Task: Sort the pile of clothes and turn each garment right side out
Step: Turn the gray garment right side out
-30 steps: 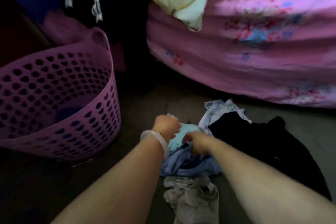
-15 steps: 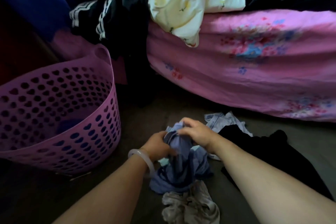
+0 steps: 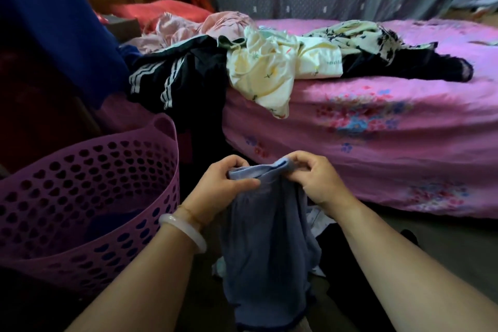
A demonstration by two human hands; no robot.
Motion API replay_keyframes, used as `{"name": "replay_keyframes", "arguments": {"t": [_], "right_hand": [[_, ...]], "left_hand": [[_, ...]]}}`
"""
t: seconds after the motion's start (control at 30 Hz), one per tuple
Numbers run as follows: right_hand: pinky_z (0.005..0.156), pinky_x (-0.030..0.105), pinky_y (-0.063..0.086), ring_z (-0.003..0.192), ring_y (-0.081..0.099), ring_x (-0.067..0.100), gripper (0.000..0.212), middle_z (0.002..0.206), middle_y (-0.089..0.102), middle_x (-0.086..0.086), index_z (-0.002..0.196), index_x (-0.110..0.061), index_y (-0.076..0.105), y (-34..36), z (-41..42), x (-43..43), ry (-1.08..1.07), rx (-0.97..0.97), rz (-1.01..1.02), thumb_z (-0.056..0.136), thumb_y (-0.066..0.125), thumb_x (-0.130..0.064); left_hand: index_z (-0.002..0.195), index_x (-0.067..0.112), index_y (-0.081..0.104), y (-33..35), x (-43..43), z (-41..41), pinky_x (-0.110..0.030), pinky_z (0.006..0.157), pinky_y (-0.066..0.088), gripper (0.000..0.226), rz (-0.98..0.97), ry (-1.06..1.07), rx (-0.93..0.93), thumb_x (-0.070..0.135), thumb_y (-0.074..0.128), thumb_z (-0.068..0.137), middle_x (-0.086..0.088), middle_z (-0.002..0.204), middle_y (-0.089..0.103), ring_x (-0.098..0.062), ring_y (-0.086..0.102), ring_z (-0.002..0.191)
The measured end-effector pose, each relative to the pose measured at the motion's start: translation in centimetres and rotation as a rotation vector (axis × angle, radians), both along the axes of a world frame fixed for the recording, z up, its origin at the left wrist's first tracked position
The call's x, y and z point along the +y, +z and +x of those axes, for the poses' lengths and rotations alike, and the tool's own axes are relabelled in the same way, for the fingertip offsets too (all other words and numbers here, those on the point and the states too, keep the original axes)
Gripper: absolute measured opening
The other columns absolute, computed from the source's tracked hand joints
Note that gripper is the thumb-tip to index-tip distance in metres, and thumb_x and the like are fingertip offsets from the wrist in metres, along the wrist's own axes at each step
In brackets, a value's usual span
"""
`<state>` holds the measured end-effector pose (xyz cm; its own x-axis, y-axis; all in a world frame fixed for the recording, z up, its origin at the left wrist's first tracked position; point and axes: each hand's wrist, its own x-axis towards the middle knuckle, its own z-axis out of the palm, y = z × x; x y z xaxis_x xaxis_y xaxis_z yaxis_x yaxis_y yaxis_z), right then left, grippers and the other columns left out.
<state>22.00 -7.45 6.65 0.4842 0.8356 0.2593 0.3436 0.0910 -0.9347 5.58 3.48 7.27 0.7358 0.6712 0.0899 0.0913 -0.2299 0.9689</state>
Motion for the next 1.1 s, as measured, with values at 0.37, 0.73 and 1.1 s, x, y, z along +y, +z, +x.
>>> {"name": "replay_keyframes", "arguments": {"t": [0.37, 0.73, 1.1], "right_hand": [[0.062, 0.024, 0.043, 0.067, 0.052, 0.008, 0.028, 0.069, 0.058, -0.002, 0.074, -0.015, 0.061, 3.1, -1.3, 0.7, -0.156, 0.179, 0.159, 0.088, 0.042, -0.001], [0.053, 0.013, 0.04, 0.054, 0.052, -0.006, 0.022, 0.062, 0.062, -0.011, 0.068, -0.021, 0.063, 3.0, 2.2, -1.5, -0.285, -0.347, -0.063, 0.069, 0.069, 0.0], [0.056, 0.026, 0.039, 0.057, 0.049, 0.012, 0.021, 0.06, 0.055, -0.003, 0.065, -0.014, 0.06, 6.8, 0.7, -1.5, -0.453, 0.154, 0.002, 0.086, 0.057, -0.012]], "left_hand": [[0.087, 0.007, 0.068, 1.6, -0.5, 0.5, -0.024, 0.071, 0.044, 0.032, 0.624, -0.034, 0.411, 0.032, 0.079, 0.07, -0.004, 0.095, 0.06, -0.015, 0.056, 0.082], [0.072, 0.016, 0.051, 0.7, 0.7, -1.1, -0.026, 0.055, 0.04, 0.024, 0.622, 0.131, 0.41, 0.026, 0.072, 0.066, 0.004, 0.068, 0.056, -0.013, 0.053, 0.063], [0.057, 0.01, 0.048, 3.7, -1.0, 0.4, -0.03, 0.05, 0.034, 0.051, 0.576, 0.283, 0.375, 0.053, 0.068, 0.075, 0.002, 0.052, 0.047, -0.014, 0.043, 0.049]]}}
